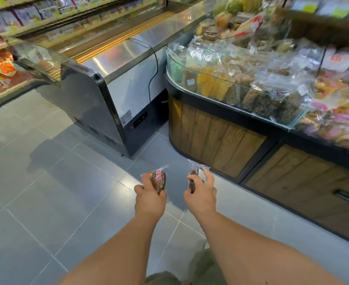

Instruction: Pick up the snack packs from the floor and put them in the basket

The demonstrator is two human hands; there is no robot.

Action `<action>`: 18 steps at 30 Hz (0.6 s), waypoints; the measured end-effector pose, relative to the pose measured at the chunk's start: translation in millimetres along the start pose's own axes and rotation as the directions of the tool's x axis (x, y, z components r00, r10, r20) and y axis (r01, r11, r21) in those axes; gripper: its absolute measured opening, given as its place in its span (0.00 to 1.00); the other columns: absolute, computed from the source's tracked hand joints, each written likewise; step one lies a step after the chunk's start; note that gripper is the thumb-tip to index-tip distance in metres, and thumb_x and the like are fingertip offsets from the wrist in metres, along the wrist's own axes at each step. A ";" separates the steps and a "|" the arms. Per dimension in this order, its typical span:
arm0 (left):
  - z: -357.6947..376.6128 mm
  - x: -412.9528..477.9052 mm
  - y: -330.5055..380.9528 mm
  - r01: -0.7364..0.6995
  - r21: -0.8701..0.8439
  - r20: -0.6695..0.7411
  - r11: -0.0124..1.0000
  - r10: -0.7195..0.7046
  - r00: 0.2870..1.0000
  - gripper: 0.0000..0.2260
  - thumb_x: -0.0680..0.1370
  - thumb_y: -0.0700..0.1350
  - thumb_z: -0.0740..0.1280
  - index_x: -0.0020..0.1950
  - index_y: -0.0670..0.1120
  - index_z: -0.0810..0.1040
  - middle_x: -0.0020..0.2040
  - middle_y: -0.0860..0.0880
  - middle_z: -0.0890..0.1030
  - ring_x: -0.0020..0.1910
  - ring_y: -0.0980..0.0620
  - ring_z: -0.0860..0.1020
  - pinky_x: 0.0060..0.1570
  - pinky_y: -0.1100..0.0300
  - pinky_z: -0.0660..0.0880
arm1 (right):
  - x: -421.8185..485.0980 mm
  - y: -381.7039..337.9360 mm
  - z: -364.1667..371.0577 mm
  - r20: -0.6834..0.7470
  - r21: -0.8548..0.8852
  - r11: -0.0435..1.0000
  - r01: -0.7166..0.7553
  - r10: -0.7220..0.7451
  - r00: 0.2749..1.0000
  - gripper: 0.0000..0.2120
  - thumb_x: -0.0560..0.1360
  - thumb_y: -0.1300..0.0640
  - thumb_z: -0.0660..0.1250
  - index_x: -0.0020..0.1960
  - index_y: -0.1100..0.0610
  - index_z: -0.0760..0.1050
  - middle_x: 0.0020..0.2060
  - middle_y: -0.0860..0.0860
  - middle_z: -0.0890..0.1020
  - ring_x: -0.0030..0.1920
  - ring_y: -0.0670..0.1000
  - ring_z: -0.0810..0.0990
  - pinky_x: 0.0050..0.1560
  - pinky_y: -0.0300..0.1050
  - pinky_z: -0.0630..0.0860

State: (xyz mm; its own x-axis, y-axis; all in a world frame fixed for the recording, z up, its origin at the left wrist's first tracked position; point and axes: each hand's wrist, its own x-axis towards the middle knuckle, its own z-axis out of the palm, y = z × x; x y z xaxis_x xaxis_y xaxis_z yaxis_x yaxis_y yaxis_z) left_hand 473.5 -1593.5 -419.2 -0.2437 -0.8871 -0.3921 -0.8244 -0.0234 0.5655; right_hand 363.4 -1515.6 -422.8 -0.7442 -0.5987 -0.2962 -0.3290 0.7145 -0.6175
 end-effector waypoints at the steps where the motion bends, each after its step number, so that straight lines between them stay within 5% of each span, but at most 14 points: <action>1: 0.5 -0.9 -0.4 -0.015 0.024 0.023 1.000 0.015 1.000 0.26 0.78 0.46 0.64 0.71 0.52 0.55 0.62 0.42 0.63 0.53 0.41 0.76 0.59 0.47 0.75 | -6.6 2.6 1.6 -0.022 0.008 1.000 -0.024 0.024 0.999 0.18 0.75 0.58 0.65 0.62 0.43 0.72 0.75 0.45 0.51 0.62 0.56 0.67 0.62 0.48 0.72; 9: 32.2 -29.7 14.1 -0.257 0.060 0.232 0.964 0.237 0.943 0.25 0.77 0.45 0.65 0.70 0.52 0.57 0.59 0.43 0.63 0.51 0.41 0.76 0.59 0.48 0.74 | -59.7 49.8 -7.5 -0.186 0.111 0.967 -0.227 0.245 0.951 0.19 0.75 0.57 0.65 0.63 0.44 0.72 0.74 0.46 0.52 0.62 0.57 0.68 0.64 0.45 0.69; 18: 91.2 -97.6 62.3 -0.544 0.073 0.470 0.836 0.452 0.758 0.24 0.77 0.42 0.64 0.71 0.49 0.59 0.56 0.44 0.61 0.46 0.41 0.74 0.56 0.51 0.74 | -116.7 128.0 -58.0 -0.337 0.312 0.845 -0.433 0.525 0.781 0.19 0.74 0.57 0.65 0.63 0.43 0.72 0.73 0.45 0.54 0.61 0.56 0.69 0.61 0.46 0.72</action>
State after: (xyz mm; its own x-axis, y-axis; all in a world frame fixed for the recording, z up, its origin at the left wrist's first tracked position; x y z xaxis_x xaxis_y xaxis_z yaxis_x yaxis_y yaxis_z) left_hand 399.3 -1466.4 -411.8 -0.7976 -0.4662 -0.3827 -0.5939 0.4964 0.6331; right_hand 374.4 -1333.3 -425.0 -0.9503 0.0297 -0.3099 0.2260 0.7504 -0.6212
